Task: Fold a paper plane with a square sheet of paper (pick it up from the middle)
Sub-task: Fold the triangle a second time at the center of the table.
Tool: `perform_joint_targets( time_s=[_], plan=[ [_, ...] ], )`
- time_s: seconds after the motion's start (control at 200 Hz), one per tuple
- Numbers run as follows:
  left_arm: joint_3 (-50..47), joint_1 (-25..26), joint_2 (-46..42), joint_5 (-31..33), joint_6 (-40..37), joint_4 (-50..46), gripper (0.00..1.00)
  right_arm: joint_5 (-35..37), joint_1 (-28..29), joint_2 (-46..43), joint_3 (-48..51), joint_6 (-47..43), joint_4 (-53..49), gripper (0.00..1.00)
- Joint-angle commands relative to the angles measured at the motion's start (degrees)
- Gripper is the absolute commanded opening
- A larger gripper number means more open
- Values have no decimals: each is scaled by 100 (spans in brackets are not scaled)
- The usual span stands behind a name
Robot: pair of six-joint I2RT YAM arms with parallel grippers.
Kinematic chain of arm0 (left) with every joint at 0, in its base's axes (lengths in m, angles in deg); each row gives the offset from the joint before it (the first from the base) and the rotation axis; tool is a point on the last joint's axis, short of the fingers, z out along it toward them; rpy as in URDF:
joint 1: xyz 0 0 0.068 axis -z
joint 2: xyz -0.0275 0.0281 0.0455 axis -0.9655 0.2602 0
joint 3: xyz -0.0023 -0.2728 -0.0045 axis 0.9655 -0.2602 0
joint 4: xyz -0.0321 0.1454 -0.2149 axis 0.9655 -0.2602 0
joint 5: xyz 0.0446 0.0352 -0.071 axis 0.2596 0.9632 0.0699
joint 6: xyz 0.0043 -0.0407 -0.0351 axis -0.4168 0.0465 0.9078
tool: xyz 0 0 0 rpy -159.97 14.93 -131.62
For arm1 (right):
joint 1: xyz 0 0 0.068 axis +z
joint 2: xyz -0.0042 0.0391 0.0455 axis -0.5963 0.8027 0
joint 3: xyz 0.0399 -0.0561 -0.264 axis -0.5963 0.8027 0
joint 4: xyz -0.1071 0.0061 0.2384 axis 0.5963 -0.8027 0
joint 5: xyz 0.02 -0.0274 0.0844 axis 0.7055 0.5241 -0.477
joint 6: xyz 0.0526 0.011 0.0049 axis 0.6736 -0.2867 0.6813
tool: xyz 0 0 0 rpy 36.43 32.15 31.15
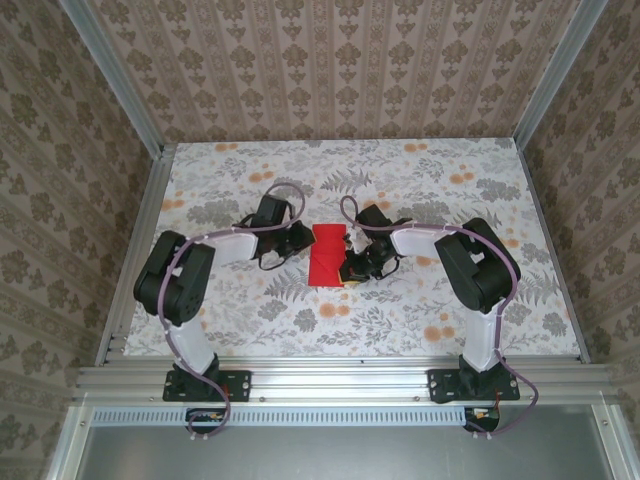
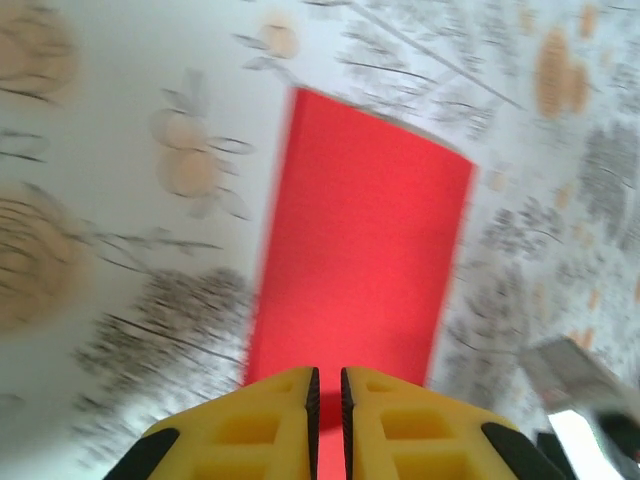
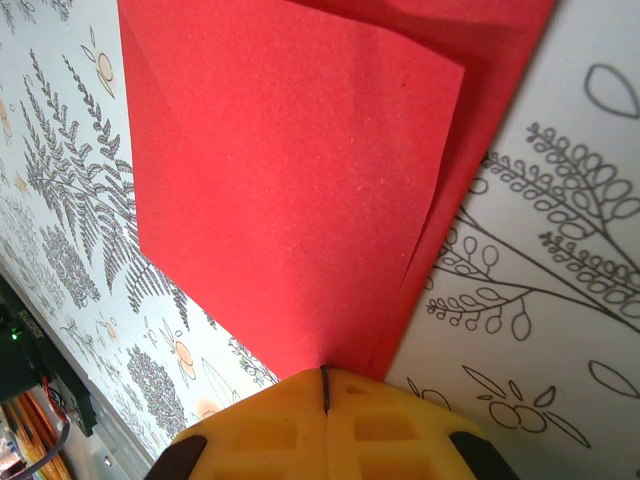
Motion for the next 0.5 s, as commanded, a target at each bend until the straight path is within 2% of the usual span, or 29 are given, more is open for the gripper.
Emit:
perform_joint_targets(
  time_s=[0.0, 0.225, 0.495],
  plan=[
    [-253, 350, -321, 160, 150, 294, 16, 935, -38, 427, 280, -41, -928, 3],
    [-670, 1099, 156, 347, 1038, 961, 11, 936, -39, 470, 227, -19, -933, 3],
    [-767, 1205, 334, 474, 1207, 866, 7, 952, -39, 500, 192, -24, -931, 3]
  ],
)
